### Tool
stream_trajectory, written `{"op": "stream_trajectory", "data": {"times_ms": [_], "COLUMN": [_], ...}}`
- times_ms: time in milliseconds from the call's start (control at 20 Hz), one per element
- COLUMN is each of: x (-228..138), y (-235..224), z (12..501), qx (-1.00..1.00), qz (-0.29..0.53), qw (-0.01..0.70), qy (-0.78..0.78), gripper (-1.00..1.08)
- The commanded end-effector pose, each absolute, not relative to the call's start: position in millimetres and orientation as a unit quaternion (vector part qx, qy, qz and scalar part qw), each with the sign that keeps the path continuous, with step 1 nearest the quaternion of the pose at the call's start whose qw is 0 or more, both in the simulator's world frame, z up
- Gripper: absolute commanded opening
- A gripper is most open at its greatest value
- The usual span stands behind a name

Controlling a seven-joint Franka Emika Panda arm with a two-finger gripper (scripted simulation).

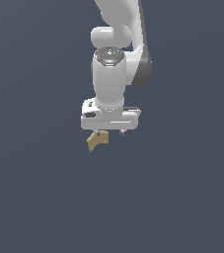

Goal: Pick up the object and move it to a goal position.

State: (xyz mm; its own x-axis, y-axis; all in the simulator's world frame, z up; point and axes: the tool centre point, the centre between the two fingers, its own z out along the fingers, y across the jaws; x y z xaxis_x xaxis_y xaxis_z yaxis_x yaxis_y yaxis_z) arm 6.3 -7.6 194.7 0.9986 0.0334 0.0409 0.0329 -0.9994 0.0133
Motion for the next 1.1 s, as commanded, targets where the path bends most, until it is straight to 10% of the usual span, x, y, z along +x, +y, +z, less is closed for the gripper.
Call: {"op": "stream_trajectory", "data": {"times_ms": [0,1050], "x": [5,-20], "y": [-9,-40], "z": [194,168], "qx": [1.0,0.966], "qz": [0.02,0.009], "qw": [0.006,0.0], "qy": [0.005,-0.257], "gripper": [1.0,1.0]}}
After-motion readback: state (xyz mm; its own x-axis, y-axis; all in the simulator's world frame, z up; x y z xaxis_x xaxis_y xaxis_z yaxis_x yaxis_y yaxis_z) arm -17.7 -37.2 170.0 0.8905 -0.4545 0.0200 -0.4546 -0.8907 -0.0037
